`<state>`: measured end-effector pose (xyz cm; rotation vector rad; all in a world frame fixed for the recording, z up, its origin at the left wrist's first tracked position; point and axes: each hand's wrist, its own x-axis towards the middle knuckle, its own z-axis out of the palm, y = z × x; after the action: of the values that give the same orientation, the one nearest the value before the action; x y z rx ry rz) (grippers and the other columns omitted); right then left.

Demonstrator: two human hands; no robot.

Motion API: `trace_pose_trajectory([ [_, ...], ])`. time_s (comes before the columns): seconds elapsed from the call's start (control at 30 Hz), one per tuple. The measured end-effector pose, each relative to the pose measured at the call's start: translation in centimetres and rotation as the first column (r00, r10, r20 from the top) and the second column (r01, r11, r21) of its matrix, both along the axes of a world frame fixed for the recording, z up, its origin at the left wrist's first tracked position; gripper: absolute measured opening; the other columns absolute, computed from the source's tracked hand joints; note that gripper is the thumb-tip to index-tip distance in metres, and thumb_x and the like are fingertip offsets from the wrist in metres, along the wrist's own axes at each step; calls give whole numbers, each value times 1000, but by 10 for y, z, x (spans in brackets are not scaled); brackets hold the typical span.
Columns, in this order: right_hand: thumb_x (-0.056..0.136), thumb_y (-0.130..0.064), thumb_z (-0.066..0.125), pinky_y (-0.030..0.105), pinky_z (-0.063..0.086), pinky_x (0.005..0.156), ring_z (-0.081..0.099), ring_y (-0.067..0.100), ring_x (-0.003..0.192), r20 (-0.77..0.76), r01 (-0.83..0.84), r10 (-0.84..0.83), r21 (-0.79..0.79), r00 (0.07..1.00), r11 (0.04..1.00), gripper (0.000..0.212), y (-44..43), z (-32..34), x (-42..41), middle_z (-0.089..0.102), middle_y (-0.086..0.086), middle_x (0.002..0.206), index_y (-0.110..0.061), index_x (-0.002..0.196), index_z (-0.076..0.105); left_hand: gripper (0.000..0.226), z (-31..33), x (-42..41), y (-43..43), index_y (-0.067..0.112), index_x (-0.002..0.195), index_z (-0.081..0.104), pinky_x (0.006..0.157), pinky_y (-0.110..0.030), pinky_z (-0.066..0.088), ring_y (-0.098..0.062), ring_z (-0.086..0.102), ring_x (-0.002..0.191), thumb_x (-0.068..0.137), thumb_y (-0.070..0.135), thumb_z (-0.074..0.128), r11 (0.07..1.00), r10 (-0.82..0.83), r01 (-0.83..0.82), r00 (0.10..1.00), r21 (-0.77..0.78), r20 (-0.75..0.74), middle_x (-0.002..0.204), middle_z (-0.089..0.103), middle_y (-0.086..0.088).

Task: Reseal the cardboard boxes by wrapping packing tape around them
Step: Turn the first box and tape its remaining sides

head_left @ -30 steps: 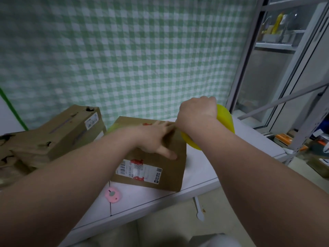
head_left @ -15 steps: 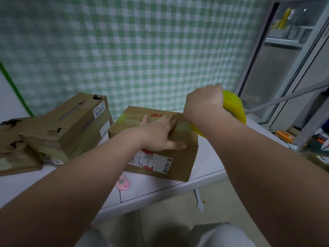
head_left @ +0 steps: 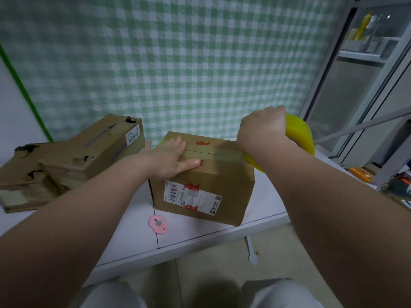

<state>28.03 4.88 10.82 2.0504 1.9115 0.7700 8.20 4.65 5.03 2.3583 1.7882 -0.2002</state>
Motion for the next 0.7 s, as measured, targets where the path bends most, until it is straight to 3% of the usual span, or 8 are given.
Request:
trace_pose_trajectory([
  [0.1,92,-25,41,36,35,90,50,23,87,-31,17,-17,-6,999,1000,15,1,0,2,51,2,84,-19,93,54,92,0,1,-2,17,151,-3,113,-58,-8,-15,-6,146,82,75,14,998,52,-51,998,36,-20,159,-10,-1],
  [0.33,91,-27,43,35,30,81,47,22,82,-71,30,-30,0,997,1000,14,0,0,9,50,1,81,-21,91,55,106,-1,8,-5,11,151,-5,113,-57,-3,-19,-6,147,74,82,9,981,185,-182,981,67,-55,159,-12,-4],
  [0.5,90,-26,42,35,32,82,48,23,83,-129,23,-24,-8,991,1000,14,1,0,15,49,1,78,-20,83,52,132,-4,10,-5,9,151,-3,114,-59,3,-24,-1,147,52,95,3,943,327,-324,945,74,-30,160,-4,-8],
  [0.7,89,-24,41,34,30,78,47,22,80,-152,21,-21,1,988,1000,18,0,0,20,48,1,78,-19,72,46,116,2,24,-4,8,150,-8,114,-58,-4,-22,-14,145,70,89,7,945,327,-323,940,50,-101,158,-14,-9],
])
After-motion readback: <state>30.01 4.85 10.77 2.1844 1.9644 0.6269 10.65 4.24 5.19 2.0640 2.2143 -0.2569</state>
